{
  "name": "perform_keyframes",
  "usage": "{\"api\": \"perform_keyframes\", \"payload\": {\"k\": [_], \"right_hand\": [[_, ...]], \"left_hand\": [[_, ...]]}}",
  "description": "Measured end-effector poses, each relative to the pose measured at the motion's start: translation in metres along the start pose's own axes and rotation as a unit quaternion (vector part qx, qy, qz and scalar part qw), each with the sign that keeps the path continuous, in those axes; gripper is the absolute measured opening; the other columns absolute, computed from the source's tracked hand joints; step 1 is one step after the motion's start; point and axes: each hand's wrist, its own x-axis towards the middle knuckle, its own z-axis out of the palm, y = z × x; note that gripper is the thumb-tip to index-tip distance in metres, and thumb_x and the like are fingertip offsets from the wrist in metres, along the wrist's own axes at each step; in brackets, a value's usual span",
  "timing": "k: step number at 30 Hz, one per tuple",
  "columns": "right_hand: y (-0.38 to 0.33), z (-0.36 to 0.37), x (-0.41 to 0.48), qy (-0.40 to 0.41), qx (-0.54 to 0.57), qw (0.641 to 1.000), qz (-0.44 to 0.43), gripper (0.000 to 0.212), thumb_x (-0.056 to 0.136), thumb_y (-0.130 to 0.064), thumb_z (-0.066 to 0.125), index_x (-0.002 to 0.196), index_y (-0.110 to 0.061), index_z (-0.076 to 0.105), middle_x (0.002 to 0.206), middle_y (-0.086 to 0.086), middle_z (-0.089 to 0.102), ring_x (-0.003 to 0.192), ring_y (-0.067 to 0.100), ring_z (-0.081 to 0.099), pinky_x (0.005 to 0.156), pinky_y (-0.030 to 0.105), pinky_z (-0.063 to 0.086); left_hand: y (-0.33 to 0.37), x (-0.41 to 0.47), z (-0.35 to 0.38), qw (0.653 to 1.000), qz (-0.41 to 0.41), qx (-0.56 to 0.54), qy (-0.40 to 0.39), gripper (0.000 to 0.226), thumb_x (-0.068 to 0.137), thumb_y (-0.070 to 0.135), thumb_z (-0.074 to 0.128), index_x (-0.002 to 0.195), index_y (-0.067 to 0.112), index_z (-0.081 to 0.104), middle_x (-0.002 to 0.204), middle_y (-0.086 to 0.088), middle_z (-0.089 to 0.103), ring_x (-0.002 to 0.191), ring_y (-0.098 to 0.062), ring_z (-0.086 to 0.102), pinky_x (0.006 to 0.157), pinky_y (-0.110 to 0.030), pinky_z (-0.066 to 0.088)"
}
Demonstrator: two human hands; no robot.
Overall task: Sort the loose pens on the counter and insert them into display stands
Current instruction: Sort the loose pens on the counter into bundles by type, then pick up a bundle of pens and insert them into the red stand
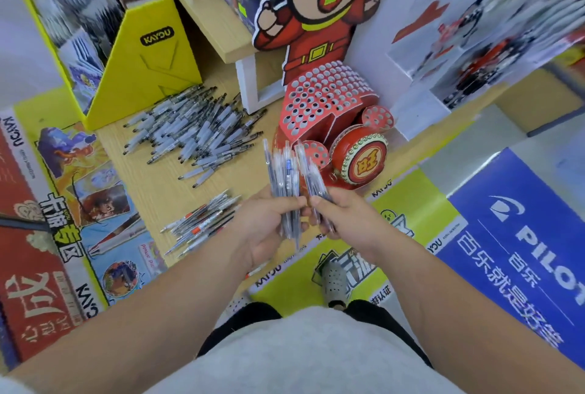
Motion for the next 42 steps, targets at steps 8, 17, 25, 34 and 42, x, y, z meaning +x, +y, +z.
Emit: {"api": "perform_keyframes", "payload": {"k": [8, 17, 25, 34, 42], "right_hand": [[0.005, -0.075, -0.014, -0.031, -0.123, 0.989, -0.081, 0.029, 0.104, -0.031, 0.051, 0.083, -0.012, 0.059, 0.063, -0.004, 0.061, 0.053, 0.009, 0.050, 0.058, 0.029, 0.041], [0.006, -0.200, -0.030, -0.083, -0.225, 0.962, -0.131, 0.027, 0.104, -0.029, 0.050, 0.094, -0.006, 0.061, 0.085, 0.019, 0.069, 0.060, 0.014, 0.053, 0.055, 0.027, 0.044], [-0.012, -0.256, -0.033, -0.120, -0.183, 0.963, -0.159, 0.027, 0.105, -0.029, 0.051, 0.081, -0.023, 0.062, 0.060, -0.013, 0.062, 0.055, 0.004, 0.051, 0.056, 0.020, 0.040], [-0.035, -0.266, -0.012, -0.070, -0.142, 0.978, -0.135, 0.030, 0.102, -0.035, 0.053, 0.077, -0.020, 0.053, 0.065, -0.006, 0.049, 0.057, 0.009, 0.043, 0.058, 0.025, 0.037], [-0.039, -0.297, 0.011, 0.086, -0.028, 0.987, -0.132, 0.026, 0.107, -0.040, 0.037, 0.097, -0.028, 0.058, 0.070, 0.002, 0.042, 0.063, 0.016, 0.037, 0.057, 0.029, 0.032]], "left_hand": [[0.001, 0.006, 0.085, 0.994, 0.073, 0.068, 0.046, 0.024, 0.098, 0.000, 0.057, 0.117, 0.010, 0.064, 0.095, -0.013, 0.072, 0.068, -0.020, 0.065, 0.057, -0.032, 0.053], [-0.025, 0.022, 0.205, 0.979, 0.133, 0.107, 0.110, 0.021, 0.098, 0.002, 0.058, 0.119, -0.002, 0.061, 0.078, -0.021, 0.070, 0.060, -0.027, 0.061, 0.055, -0.032, 0.050], [-0.015, 0.032, 0.257, 0.976, 0.170, 0.091, 0.104, 0.020, 0.098, 0.006, 0.060, 0.117, 0.000, 0.062, 0.097, -0.028, 0.068, 0.069, -0.031, 0.061, 0.059, -0.033, 0.052], [0.017, 0.063, 0.254, 0.989, 0.140, -0.023, 0.049, 0.023, 0.098, 0.002, 0.056, 0.118, 0.008, 0.066, 0.096, -0.013, 0.076, 0.087, -0.028, 0.072, 0.085, -0.047, 0.058], [0.030, 0.086, 0.240, 0.992, 0.105, -0.045, 0.047, 0.026, 0.098, -0.002, 0.054, 0.120, 0.009, 0.062, 0.086, -0.009, 0.073, 0.069, -0.018, 0.070, 0.065, -0.032, 0.058]]}}
